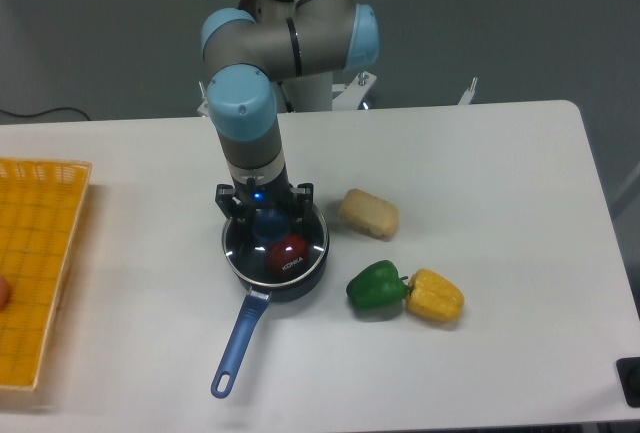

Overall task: Close the pot lid
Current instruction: 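Lower the glass lid onto the saucepan rim and settle it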

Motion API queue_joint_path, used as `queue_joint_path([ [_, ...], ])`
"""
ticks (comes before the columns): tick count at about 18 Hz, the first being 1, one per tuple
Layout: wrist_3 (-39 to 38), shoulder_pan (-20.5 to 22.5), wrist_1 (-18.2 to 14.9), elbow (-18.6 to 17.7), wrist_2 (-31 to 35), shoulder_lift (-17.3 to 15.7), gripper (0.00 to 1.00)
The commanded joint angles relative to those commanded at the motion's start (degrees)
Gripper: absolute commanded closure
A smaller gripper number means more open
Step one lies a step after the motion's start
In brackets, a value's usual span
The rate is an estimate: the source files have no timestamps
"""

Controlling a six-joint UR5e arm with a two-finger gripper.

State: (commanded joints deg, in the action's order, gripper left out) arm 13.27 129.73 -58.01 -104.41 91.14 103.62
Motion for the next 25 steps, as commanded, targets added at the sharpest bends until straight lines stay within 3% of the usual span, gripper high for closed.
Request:
queue_joint_path([
  [19, -0.09, 0.0, 0.09, -0.09, 0.79, 0.53, 0.5],
  [23, -0.18, -0.09, 0.09, -0.09, 0.88, 0.53, 0.43],
  [25, -0.09, -0.09, 0.09, -0.09, 0.88, 0.53, 0.33],
])
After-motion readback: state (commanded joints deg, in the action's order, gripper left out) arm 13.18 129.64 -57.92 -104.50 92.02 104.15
